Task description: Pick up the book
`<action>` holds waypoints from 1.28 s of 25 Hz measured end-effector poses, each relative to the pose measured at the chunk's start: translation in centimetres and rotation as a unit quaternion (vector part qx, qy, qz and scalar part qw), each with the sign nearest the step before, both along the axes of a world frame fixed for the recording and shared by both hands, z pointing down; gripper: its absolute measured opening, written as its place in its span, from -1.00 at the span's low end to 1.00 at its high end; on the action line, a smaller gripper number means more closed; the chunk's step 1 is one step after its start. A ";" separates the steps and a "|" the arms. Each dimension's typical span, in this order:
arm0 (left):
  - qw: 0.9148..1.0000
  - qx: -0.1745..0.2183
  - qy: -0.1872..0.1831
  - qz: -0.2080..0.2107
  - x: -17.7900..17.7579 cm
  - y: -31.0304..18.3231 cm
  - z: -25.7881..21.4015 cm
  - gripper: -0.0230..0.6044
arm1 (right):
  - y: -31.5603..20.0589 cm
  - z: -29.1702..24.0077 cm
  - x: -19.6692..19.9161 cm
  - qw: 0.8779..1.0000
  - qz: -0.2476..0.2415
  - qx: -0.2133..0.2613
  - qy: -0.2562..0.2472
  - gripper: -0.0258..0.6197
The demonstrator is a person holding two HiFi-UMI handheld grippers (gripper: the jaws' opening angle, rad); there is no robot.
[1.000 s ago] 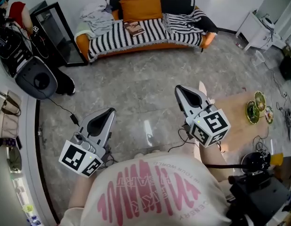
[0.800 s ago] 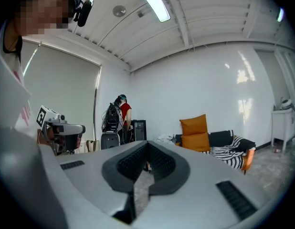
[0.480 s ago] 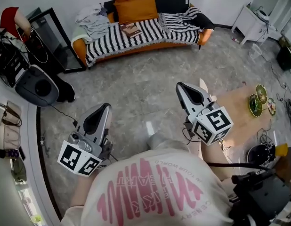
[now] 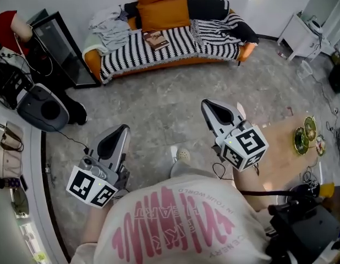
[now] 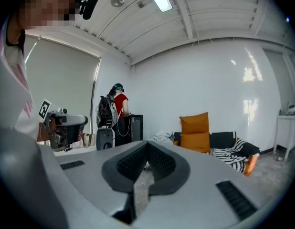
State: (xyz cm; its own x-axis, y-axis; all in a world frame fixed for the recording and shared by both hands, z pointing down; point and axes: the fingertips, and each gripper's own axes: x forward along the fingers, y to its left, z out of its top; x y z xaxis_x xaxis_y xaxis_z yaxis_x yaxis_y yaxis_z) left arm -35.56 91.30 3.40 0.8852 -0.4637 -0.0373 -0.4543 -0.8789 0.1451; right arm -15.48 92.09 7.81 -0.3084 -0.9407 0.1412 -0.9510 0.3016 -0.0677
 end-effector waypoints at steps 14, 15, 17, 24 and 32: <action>0.999 -0.022 0.015 -0.038 9.6 -12.1 -0.5 -0.90 | -13.3 0.6 10.2 0.999 -0.033 -0.019 0.012 -0.89; 0.999 -0.023 0.015 -0.039 10.3 -12.9 -0.4 -0.90 | -13.9 0.7 10.8 0.999 -0.034 -0.023 0.013 -0.89; 0.999 -0.022 0.010 -0.040 11.6 -14.2 -0.3 -0.90 | -15.1 1.0 11.9 0.999 -0.036 -0.028 0.013 -0.89; 0.998 -0.008 0.018 -0.065 14.5 -18.6 0.0 -0.90 | -19.0 2.3 14.5 0.998 -0.044 -0.036 0.007 -0.89; 0.995 -0.043 -0.002 -0.095 13.5 -20.1 1.9 -0.90 | -21.0 3.9 14.8 0.997 -0.059 -0.051 -0.012 -0.89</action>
State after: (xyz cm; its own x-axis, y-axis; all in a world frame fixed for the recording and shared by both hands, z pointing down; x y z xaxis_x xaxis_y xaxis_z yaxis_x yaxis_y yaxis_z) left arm -22.01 71.20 5.31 0.7818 -0.6234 0.0125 -0.6112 -0.7621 0.2138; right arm -0.68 71.05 11.72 -0.4214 -0.8783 0.2260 -0.9067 0.4022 -0.1273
